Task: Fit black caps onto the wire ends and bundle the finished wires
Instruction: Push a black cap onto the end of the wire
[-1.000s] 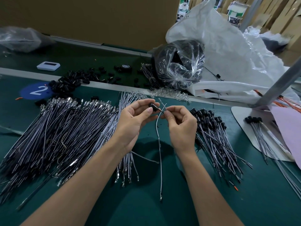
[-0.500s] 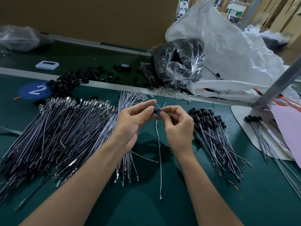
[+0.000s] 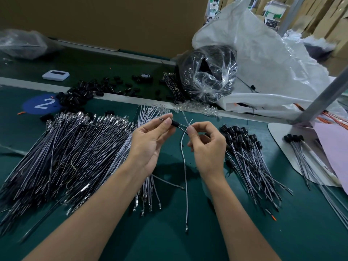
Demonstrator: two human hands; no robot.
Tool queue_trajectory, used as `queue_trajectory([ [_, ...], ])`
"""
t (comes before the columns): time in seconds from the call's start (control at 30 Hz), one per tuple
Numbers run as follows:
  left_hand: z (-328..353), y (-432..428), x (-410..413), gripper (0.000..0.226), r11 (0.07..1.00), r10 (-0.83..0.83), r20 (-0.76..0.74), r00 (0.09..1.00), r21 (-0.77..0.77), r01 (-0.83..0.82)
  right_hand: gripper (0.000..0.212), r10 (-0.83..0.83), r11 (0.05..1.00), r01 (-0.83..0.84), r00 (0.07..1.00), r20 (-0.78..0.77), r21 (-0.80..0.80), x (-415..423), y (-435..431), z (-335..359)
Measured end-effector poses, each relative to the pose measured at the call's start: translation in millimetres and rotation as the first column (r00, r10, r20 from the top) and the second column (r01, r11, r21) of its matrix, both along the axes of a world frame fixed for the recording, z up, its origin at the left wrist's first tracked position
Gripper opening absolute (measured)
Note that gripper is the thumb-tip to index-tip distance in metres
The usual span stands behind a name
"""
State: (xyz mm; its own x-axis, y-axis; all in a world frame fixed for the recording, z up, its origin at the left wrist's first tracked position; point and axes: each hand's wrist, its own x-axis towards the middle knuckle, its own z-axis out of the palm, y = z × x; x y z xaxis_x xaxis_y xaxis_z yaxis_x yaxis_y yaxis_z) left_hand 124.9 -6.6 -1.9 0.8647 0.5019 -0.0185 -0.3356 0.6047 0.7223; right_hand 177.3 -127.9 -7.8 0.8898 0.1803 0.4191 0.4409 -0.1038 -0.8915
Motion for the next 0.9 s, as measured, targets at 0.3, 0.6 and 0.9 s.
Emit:
queue_trajectory([
  [0.3, 4.7, 5.8, -2.1, 0.014, 0.988, 0.139, 0.023, 0.99, -0.073, -0.137, 0.014, 0.005, 0.991, 0.007, 0.995, 0.095, -0.13, 1.1, -2.4, 0.3],
  [0.6, 1.5, 6.4, -1.0, 0.015, 0.995, 0.104, 0.038, 0.994, 0.006, -0.104, 0.007, -0.004, 0.987, 0.025, 0.991, 0.133, -0.158, 3.6, -4.0, -1.0],
  [0.9, -1.4, -1.0, -0.9, 0.024, 0.997, 0.031, 0.014, 0.999, 0.073, -0.032, 0.004, 0.018, 0.99, 0.003, 0.989, 0.146, -0.143, 1.5, -2.2, 0.6],
])
